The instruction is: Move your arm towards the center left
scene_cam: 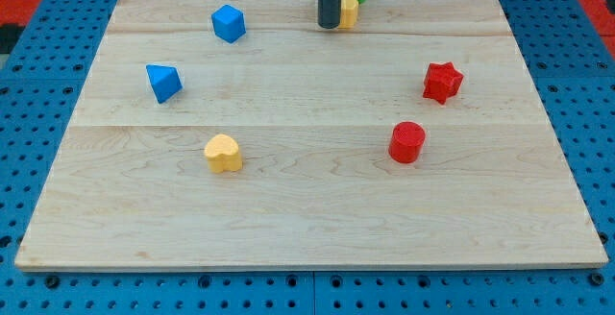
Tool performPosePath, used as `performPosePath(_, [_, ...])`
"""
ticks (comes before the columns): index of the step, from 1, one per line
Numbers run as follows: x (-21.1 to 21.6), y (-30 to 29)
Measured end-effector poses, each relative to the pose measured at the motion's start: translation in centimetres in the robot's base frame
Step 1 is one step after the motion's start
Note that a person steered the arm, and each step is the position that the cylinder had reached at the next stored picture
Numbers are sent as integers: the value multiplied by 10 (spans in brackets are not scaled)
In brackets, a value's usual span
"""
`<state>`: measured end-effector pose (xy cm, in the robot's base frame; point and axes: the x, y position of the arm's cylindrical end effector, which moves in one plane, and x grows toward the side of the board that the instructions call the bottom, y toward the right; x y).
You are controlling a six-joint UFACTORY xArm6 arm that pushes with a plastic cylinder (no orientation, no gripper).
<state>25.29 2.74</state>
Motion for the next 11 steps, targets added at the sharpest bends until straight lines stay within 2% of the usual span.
performPosePath(2, [30, -6])
performPosePath(4, [100, -53])
performPosePath(6, [110, -68])
performPosePath(11, [189, -273])
